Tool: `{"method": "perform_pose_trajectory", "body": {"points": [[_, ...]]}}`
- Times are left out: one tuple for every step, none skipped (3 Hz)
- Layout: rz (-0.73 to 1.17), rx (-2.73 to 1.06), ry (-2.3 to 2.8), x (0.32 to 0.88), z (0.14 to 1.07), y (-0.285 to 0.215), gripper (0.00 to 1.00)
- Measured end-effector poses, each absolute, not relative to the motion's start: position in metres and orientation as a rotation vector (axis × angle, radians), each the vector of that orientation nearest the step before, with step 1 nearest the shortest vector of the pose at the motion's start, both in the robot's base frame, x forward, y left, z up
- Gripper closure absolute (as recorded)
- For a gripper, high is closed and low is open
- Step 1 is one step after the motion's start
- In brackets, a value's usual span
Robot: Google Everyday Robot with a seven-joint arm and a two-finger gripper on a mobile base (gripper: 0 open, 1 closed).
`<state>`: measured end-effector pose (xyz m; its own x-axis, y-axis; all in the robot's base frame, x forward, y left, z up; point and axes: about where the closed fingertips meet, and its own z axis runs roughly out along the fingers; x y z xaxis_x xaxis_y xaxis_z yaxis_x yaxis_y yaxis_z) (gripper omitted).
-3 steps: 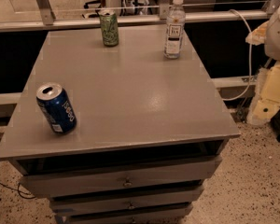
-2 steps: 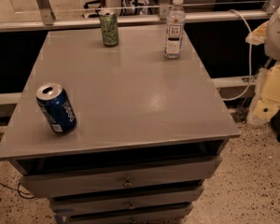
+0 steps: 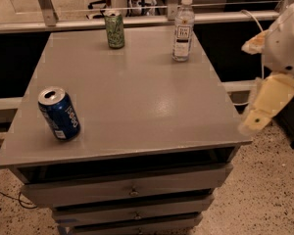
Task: Knock pepsi can over
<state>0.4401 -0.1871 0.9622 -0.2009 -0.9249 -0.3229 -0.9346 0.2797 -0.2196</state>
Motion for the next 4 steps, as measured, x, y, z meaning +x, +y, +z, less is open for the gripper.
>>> {"method": "perform_pose_trajectory", "body": {"points": [[0.286,-1.653,2.04,0.451,0.919,-0.125,0.0],[0.587,-1.624,1.878,0.458,0.88,-0.054,0.0],[0.894,-1.559,1.717,0.45,0.872,0.024,0.0],[1.019,-1.516,1.655,0.44,0.891,0.053,0.0]]}}
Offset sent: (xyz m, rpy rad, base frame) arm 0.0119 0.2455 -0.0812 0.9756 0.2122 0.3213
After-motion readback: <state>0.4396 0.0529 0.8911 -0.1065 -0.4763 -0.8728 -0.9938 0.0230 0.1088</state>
